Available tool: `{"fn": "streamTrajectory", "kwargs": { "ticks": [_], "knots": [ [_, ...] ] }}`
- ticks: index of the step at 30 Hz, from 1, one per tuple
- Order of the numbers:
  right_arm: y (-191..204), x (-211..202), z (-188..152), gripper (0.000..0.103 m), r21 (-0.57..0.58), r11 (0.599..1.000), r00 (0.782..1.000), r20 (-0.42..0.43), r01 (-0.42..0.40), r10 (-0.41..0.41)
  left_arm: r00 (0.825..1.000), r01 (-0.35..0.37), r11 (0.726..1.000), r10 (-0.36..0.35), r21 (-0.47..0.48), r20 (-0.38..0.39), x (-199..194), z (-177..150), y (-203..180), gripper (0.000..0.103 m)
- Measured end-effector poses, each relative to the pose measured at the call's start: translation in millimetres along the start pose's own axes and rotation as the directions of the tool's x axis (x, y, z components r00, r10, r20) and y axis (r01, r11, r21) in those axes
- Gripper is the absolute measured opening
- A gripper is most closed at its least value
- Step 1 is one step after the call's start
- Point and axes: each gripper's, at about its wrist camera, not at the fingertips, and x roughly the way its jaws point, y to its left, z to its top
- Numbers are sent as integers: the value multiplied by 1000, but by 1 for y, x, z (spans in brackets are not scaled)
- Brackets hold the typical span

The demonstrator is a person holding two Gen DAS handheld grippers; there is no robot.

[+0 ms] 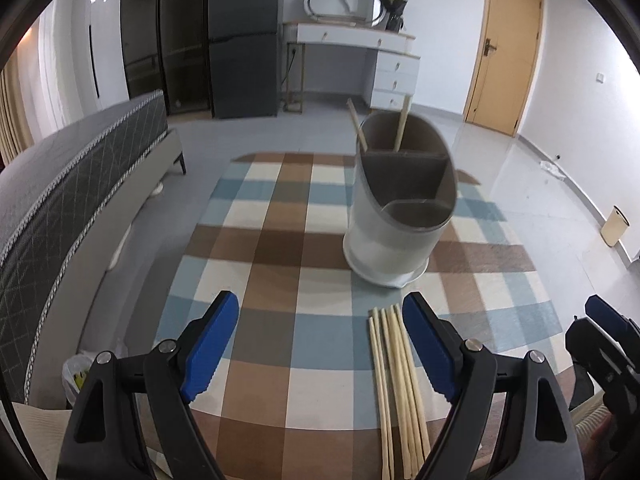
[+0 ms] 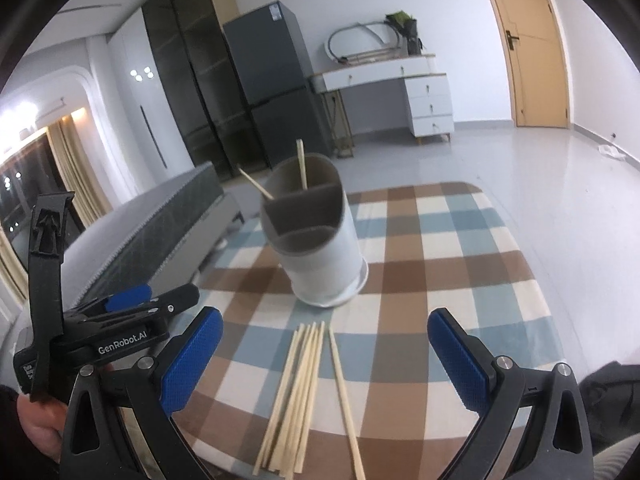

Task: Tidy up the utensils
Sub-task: 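Withdraw both grippers and lower them toward the remaining chopsticks, then grasp a chopstick with the right gripper while the left gripper grasps another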

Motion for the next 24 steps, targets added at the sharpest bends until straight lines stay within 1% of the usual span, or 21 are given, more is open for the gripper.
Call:
{"fn": "streamTrajectory", "kwargs": {
  "ticks": [3, 5, 6, 7, 8, 9, 10, 11, 12, 14, 18, 20, 24],
  "knots": [
    [-1, 14, -1, 101, -2, 1000, 999, -39, 14, -14, 1000, -9, 1000, 8, -10, -28, 8, 2, 0, 81],
    [-2, 26, -2, 91, -7, 1000, 996, -79, 30, -30, 999, -16, 1000, 15, -25, -45, 13, 4, 2, 81],
    [-2, 31, -3, 89, -9, 999, 994, -103, 36, -36, 998, -18, 999, 16, -35, -56, 18, 5, 5, 81],
    [-3, 37, -4, 84, -10, 999, 991, -126, 41, -42, 998, -16, 999, 13, -47, -66, 21, 6, 7, 81],
    [-5, 44, -5, 78, -9, 999, 987, -153, 46, -47, 997, -16, 998, 10, -66, -81, 24, 7, 10, 81],
    [-6, 52, -7, 75, -8, 999, 981, -187, 50, -51, 996, -16, 997, 9, -79, -94, 29, 7, 12, 81],
    [-7, 57, -9, 68, -10, 998, 976, -209, 54, -55, 994, -16, 996, 6, -91, -110, 32, 7, 14, 81],
    [-9, 65, -11, 65, -14, 998, 970, -236, 62, -64, 992, -19, 995, 6, -102, -129, 36, 8, 16, 81],
    [-10, 72, -12, 65, -21, 997, 962, -264, 71, -74, 990, -23, 993, 7, -112, -141, 40, 8, 17, 81],
    [-10, 84, -15, 59, -30, 997, 952, -295, 73, -78, 985, -48, 991, 26, -127, -170, 46, 8, 21, 81],
    [-7, 109, -19, 57, -64, 996, 930, -360, 58, -77, 973, -76, 981, 33, -178, -230, 58, 7, 32, 81],
    [-3, 120, -21, 55, -94, 994, 920, -384, 50, -82, 966, -88, 974, 33, -208, -255, 63, 6, 37, 81],
    [7, 143, -25, 47, -205, 978, 895, -428, 37, -124, 958, -117, 964, 46, -238, -284, 67, 6, 45, 81]
  ]
}}
